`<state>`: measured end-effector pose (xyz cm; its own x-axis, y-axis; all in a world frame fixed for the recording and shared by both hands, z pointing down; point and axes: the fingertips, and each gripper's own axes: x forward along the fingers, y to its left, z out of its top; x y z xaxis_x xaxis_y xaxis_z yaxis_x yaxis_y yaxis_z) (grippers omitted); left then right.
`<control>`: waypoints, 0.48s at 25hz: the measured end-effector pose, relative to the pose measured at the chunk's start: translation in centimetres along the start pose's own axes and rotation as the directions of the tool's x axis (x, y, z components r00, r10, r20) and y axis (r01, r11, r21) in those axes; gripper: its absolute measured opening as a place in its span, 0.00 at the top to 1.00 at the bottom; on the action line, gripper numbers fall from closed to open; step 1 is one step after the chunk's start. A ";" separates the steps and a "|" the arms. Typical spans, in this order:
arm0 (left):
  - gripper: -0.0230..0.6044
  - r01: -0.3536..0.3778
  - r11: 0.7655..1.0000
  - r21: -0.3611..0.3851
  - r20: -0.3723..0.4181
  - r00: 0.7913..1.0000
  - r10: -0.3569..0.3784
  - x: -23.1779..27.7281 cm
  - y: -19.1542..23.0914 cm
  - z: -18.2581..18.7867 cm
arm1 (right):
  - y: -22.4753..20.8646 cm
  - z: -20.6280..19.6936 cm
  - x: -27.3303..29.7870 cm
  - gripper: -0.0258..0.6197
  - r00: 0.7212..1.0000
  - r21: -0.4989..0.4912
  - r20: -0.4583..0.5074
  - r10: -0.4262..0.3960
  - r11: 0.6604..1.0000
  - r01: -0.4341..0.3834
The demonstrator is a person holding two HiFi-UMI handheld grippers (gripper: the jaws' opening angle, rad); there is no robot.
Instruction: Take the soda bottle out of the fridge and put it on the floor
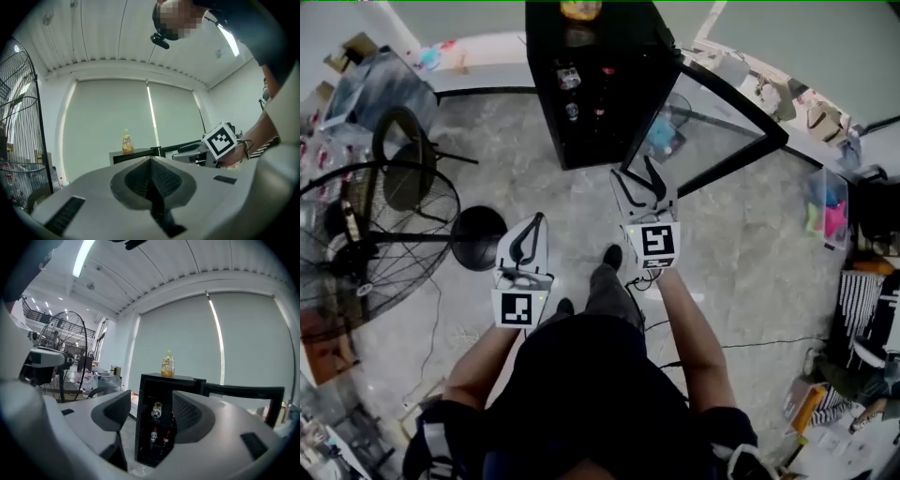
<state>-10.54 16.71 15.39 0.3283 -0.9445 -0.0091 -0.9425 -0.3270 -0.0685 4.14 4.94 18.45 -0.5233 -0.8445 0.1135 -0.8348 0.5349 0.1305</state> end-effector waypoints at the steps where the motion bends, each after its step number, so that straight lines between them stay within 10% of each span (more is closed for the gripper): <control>1: 0.93 -0.012 1.000 0.007 -0.005 1.000 0.012 1.5 0.1 -0.1 | -1.1 -0.3 1.5 0.52 1.000 0.008 -0.001 0.011 1.000 -0.011; 12: 0.93 -0.101 0.995 0.015 -0.054 0.993 0.101 11.7 2.9 -3.3 | -7.5 -4.8 15.9 0.52 0.997 -0.003 -0.017 0.070 0.998 -0.070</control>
<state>-9.64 4.63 18.38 0.2274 -0.9731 0.0377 -0.9697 -0.2298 -0.0827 2.89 -12.37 24.00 -0.5775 -0.8045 0.1386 -0.7956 0.5927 0.1254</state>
